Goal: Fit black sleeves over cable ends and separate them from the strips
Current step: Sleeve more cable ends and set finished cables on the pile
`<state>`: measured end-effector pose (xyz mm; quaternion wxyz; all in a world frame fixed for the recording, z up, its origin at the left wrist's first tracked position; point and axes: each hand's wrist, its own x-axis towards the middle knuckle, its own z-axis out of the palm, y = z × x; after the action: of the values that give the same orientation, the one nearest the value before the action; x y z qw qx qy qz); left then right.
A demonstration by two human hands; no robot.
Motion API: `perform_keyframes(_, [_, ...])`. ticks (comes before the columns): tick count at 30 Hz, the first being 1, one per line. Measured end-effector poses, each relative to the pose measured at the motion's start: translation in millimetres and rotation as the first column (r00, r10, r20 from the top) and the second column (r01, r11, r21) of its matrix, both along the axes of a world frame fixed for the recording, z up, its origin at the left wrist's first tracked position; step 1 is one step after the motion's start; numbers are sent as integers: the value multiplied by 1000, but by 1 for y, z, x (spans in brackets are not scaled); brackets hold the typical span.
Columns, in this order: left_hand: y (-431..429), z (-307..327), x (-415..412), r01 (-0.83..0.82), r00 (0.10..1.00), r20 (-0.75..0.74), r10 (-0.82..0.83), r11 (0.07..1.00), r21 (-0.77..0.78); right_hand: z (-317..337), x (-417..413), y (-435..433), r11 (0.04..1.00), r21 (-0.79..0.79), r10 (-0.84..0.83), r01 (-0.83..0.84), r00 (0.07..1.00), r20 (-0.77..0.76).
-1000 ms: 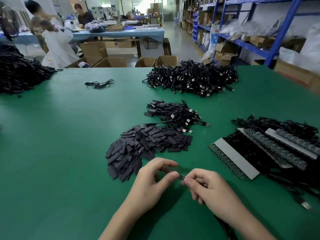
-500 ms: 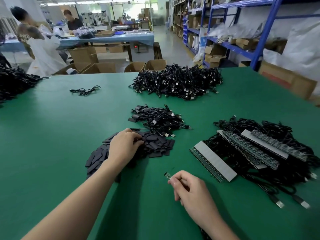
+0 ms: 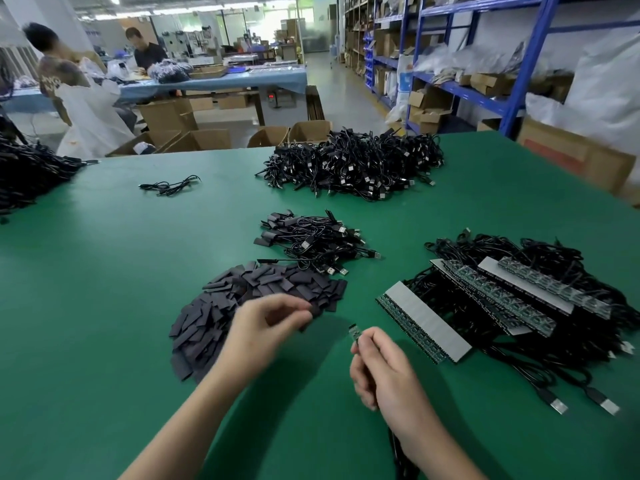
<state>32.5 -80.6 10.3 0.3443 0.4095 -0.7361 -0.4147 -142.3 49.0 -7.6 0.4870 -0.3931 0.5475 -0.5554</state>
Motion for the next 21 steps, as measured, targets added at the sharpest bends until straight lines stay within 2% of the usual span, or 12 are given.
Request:
perform_keyframes(1, [16, -2, -1, 103, 992, -86, -92, 987, 127, 1, -1, 0, 1000, 4, 17, -17, 997, 78])
perform_keyframes(3, [41, -7, 0, 214, 967, -189, -170, 946, 243, 3, 0, 2, 997, 7, 80, -81, 989, 121])
perform_keyframes(7, [61, -13, 5, 190, 968, -209, -138, 948, 254, 6, 3, 5, 987, 7, 159, -159, 986, 52])
perform_keyframes(10, [65, -18, 7, 143, 982, -143, -125, 982, 125, 4, 5, 5, 992, 25, 122, -122, 993, 8])
perform_keyframes(13, [66, -24, 8, 78, 996, 50, -68, 971, -224, 4, 9, 5, 996, 23, 91, -90, 995, -46])
perform_keyframes(15, [68, -24, 8, 56, 991, 133, -10, 937, -345, 4, 10, 5, 995, 22, 101, -100, 993, -64])
perform_keyframes(19, [66, -25, 12, -11, 996, 79, 40, 940, -341, 3, 5, 3, 995, 43, 94, -91, 993, -69])
perform_keyframes(21, [63, -25, 16, -42, 998, 40, 57, 948, -314, 3, 0, 2, 994, 55, 96, -90, 987, -126])
